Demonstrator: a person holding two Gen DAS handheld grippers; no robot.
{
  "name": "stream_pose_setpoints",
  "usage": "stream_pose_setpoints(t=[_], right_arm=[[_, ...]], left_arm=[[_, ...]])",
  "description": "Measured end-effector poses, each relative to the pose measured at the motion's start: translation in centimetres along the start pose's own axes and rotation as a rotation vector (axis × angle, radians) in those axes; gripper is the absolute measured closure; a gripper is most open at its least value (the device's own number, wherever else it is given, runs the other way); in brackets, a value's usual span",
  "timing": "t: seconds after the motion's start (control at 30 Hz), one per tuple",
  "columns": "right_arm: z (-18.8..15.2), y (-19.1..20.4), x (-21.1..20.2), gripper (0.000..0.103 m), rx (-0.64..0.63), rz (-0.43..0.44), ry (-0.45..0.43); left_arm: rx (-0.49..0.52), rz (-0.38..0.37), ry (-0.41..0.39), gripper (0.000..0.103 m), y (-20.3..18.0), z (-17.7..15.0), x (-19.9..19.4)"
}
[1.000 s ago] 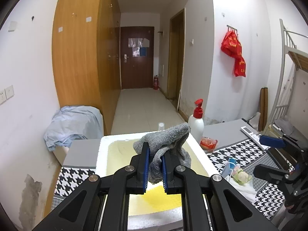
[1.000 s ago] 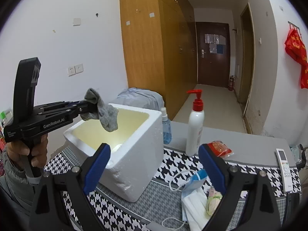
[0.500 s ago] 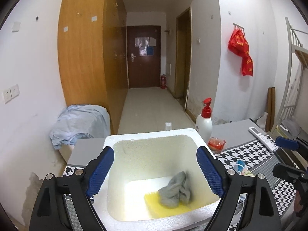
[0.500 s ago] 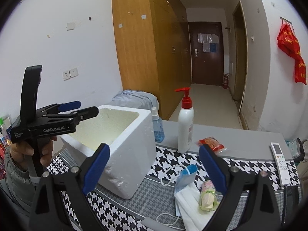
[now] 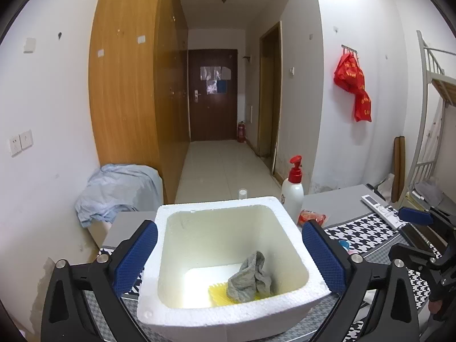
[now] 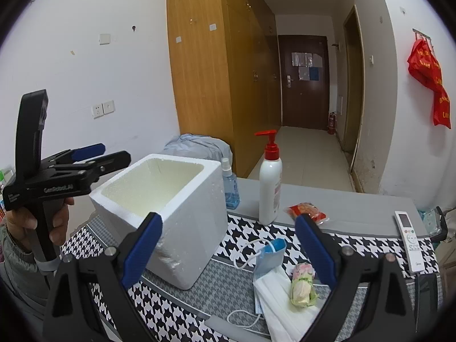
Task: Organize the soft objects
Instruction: 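Move both tools back toward the remaining items on the table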
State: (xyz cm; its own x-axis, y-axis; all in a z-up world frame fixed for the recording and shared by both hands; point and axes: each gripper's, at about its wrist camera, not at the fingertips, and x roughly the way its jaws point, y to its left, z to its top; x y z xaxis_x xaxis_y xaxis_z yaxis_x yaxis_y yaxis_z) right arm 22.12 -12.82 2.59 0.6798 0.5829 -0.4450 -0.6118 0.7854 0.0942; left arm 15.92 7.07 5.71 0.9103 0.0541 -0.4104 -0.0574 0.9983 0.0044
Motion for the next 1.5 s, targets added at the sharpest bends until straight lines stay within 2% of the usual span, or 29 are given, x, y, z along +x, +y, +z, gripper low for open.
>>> stream_pose_setpoints(t=[0.07,0.9,1.13,1.4,1.5], right_arm=[[-0.1,0.1,-0.4,0.003,-0.003,-0.003,-0.005],[-2.0,-0.3,-5.4,0.002,0.006,-0.045,-0.064],[-2.9,-0.4,-5.8,0.002,0.011,-0.049,-0.066],[-4.2,-0.7,-5.9,0.002,0.004,-0.099,-0.055],[-4.6,-0.7,-5.8,0.002,-0.005,-0.118,-0.049]], left_arm=[[0.001,-0.003,-0.002,0.001,-0.3,-0.1,-0.4],[0.043,-0.119,-0.077,0.001,-5.5,-2.0,-6.4],[0.058,-0.133,-0.079,0.001,-6.9,-3.5,-6.5],[0.051,-0.169,-0.093,0.001,-7.7,-5.4,-6.3],[0.041,-0.188,-0.075,0.001,-7.8,-6.0,-5.9]])
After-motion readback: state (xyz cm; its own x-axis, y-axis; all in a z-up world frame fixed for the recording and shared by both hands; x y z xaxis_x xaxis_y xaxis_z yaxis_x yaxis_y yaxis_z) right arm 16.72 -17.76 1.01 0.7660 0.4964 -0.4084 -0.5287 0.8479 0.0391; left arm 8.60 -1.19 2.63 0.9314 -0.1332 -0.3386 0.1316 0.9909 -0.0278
